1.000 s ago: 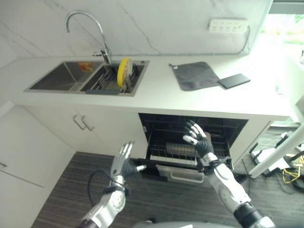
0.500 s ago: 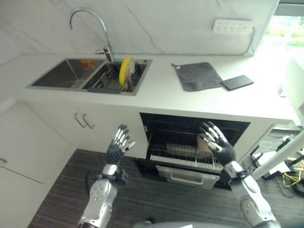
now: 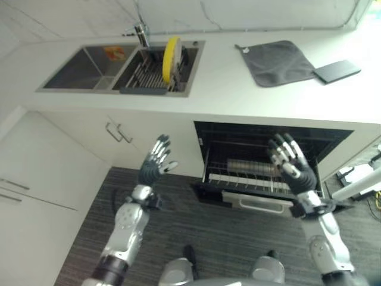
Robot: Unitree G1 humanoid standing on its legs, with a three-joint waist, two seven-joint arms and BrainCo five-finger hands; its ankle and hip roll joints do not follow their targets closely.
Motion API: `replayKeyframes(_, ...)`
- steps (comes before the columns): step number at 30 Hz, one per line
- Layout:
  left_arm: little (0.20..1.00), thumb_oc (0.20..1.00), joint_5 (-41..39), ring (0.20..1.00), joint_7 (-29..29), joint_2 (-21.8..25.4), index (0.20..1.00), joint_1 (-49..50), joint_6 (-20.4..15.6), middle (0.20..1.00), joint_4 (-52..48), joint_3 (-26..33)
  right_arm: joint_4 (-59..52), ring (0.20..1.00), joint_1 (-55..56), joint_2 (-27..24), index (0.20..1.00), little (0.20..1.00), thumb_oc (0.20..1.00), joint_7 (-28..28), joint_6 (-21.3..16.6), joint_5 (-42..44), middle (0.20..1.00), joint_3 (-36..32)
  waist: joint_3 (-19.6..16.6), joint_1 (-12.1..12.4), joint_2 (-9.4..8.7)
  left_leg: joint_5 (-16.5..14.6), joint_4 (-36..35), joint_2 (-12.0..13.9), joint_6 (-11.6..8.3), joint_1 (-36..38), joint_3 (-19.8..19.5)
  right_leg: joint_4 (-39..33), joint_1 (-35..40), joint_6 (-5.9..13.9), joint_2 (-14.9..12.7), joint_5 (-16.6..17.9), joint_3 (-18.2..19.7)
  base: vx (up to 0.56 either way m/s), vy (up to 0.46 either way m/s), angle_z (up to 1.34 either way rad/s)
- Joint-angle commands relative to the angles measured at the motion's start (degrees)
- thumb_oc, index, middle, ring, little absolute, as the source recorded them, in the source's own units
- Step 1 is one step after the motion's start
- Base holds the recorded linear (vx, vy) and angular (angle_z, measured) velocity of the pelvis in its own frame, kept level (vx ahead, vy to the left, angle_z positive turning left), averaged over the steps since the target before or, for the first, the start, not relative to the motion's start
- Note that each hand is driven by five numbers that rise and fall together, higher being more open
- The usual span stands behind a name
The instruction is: Place the dishes in the dishwasher.
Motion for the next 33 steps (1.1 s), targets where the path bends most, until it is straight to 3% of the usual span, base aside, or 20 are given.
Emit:
replayKeyframes(1,1.0,1.0,3.37,1.0,0.4,2.93,1.0,-1.32,-1.81,1.0,-8.25,2.78,-3.35,1.0,-3.72,-2.02,1.0,1.0,1.0,1.62,-2.4,1.32,1.0,0.31,-2.31,0.41,1.65,-2.39,-2.68,0.6,2.57,3.39,-0.98,11.36,1.22,3.75,7.89,-15.88,-3.08,0.01,0.122,-0.4)
replayKeyframes(5,1.0,1.0,4.5,1.0,2.15,2.46,1.0,-2.49,-1.84,1.0,-8.12,2.45,-1.92,1.0,-5.1,-2.58,1.0,1.0,1.0,0.63,-3.72,0.82,1.0,2.27,-2.49,0.82,1.03,-2.6,-3.59,-2.37,2.67,3.07,-0.79,10.08,0.54,1.99,13.19,-16.6,-5.79,0.03,0.077,-0.02)
replayKeyframes(8,1.0,1.0,5.59,1.0,2.98,1.35,1.0,-3.58,-2.18,1.0,-6.82,1.3,-0.32,1.0,-6.01,-2.58,1.0,1.0,1.0,0.04,-4.78,0.96,1.0,2.95,-2.28,0.29,0.39,-2.99,-1.63,-4.01,2.57,1.86,-3.35,6.28,1.8,-0.58,17.35,-19.24,-2.72,0.06,-0.083,-0.2)
replayKeyframes(13,1.0,1.0,5.05,1.0,3.17,-0.11,1.0,-1.91,-4.4,1.0,-6.21,0.77,-0.67,1.0,-6.13,-3.86,1.0,1.0,1.0,0.1,-4.72,-0.69,1.0,2.84,-2.32,0.29,-1.36,-7.15,9.28,-5.66,1.96,-0.69,-2.83,1.61,4.23,-2.66,17.58,-19.48,-1.96,0.06,-0.077,0.09)
replayKeyframes(14,1.0,1.0,5.07,1.0,2.72,-0.36,1.0,-1.28,-4.39,1.0,-6.26,0.52,-0.5,1.0,-6.31,-4.75,1.0,1.0,1.0,-1.39,-4.46,-0.51,1.0,2.35,-1.63,0.85,-2.11,-6.46,16.95,-5.27,0.63,-4.68,-4.18,0.32,5.86,-3.5,17.52,-19.24,-1.11,0.1,-0.033,-0.1)
replayKeyframes(17,1.0,1.0,5.24,1.0,2.09,-0.43,1.0,-0.76,-4.14,1.0,-6.09,0.59,0.81,1.0,-7.19,-4.67,1.0,1.0,1.0,-2.39,-5.15,0.07,1.0,2.05,-1.13,1.5,-1.9,-4.86,17.08,-5.04,0.19,-7.08,-6.48,0.22,6.08,-3.53,17.85,-18.94,1.04,0.13,0.094,-0.36)
replayKeyframes(18,1.0,1.0,5.02,1.0,2.35,-0.62,1.0,-0.21,-3.8,1.0,-6.33,0.97,1.12,1.0,-7.39,-3.96,1.0,1.0,1.0,-2.53,-5.63,-1.6,1.0,2.47,-1.17,1.53,-1.14,-1.52,12.13,-2.41,-0.75,-7.28,-6.86,-0.73,6.7,-3.14,18.39,-19.15,2.65,0.14,0.179,-0.71)
replayKeyframes(19,1.0,1.0,4.94,1.0,2.49,-0.66,1.0,-0.14,-3.72,1.0,-6.34,1.01,1.19,1.0,-7.4,-3.82,1.0,1.0,1.0,-2.51,-5.72,-2.03,1.0,2.59,-1.16,1.55,-0.92,-0.16,10.83,-1.53,-1.23,-7.34,-6.84,-1.08,7.0,-3.08,18.55,-19.24,3.01,0.2,0.261,-0.58)
replayKeyframes(23,1.0,1.0,1.48,1.0,2.58,-1.03,1.0,-0.64,-3.41,1.0,-5.05,1.51,1.71,1.0,-7.34,-4.14,1.0,1.0,1.0,-3.42,-6.76,-3.93,1.0,3.19,-1.16,1.29,0.61,10.05,1.58,6.9,-4.77,-8.72,-8.55,-1.24,8.99,-2.87,18.5,-21.18,5.48,0.2,0.295,-0.58)
replayKeyframes(24,1.0,1.0,1.06,1.0,1.99,-1.07,1.0,-0.76,-3.6,1.0,-4.53,1.72,1.69,1.0,-7.15,-4.27,1.0,1.0,1.0,-3.77,-7.04,-4.02,1.0,3.07,-1.24,1.08,0.62,10.85,0.95,8.02,-5.01,-8.71,-8.88,-0.47,8.84,-2.8,18.11,-21.6,5.83,0.24,0.425,-0.59)
replayKeyframes(27,1.0,1.0,0.23,1.0,0.52,-0.96,1.0,-0.67,-4.4,1.0,-4.01,2.86,1.37,1.0,-6.25,-5.47,1.0,1.0,1.0,-3.29,-6.9,-3.1,1.0,1.47,-1.63,-0.06,1.07,10.93,0.86,10.53,-5.2,-7.85,-11.96,4.59,7.1,-2.04,16.02,-23.88,8.33,0.21,0.489,-0.79)
replayKeyframes(31,1.0,1.0,0.89,1.0,-1.74,-0.54,1.0,-1.57,-4.24,1.0,-3.6,2.03,2.06,1.0,-5.24,-5.06,1.0,1.0,1.0,-3.9,-7.33,-1.69,1.0,-0.43,-2.59,-0.82,2.01,6.74,-0.34,8.94,-4.48,-5.66,-10.04,7.16,7.25,-0.56,13.23,-24.75,7.78,0.17,0.381,-0.56)
replayKeyframes(33,1.0,1.0,2.28,1.0,-2.12,-0.43,1.0,-2.71,-3.84,1.0,-3.83,1.04,1.74,1.0,-4.88,-4.21,1.0,1.0,1.0,-4.85,-8.58,-1.01,1.0,-1.03,-3.17,-0.75,2.13,5.02,-0.82,6.81,-3.65,-4.4,-10.75,7.78,6.94,0.63,11.55,-24.17,7.53,0.13,0.325,-0.24)
